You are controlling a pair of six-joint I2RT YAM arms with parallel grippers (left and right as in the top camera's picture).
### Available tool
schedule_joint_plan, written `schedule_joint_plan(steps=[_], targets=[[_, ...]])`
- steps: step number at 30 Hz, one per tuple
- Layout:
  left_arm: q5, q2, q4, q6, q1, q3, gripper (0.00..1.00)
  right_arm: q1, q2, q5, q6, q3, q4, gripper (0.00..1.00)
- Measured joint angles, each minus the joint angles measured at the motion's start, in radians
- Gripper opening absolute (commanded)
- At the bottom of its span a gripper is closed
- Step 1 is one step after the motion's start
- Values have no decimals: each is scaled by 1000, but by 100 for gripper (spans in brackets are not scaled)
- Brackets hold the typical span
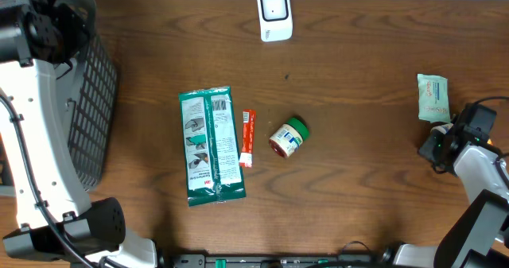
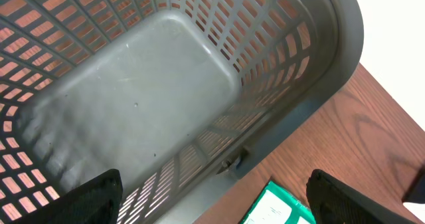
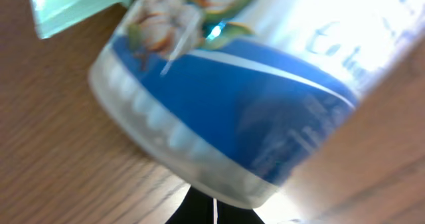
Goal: Scan the item barcode
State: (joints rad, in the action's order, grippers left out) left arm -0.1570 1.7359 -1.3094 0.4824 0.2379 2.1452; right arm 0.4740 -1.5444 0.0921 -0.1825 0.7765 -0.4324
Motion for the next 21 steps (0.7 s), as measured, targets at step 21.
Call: schedule_joint_plan(steps=[21], targets=[[0, 0, 0, 0, 0, 0, 88, 7, 0, -26, 156, -1, 124, 1]])
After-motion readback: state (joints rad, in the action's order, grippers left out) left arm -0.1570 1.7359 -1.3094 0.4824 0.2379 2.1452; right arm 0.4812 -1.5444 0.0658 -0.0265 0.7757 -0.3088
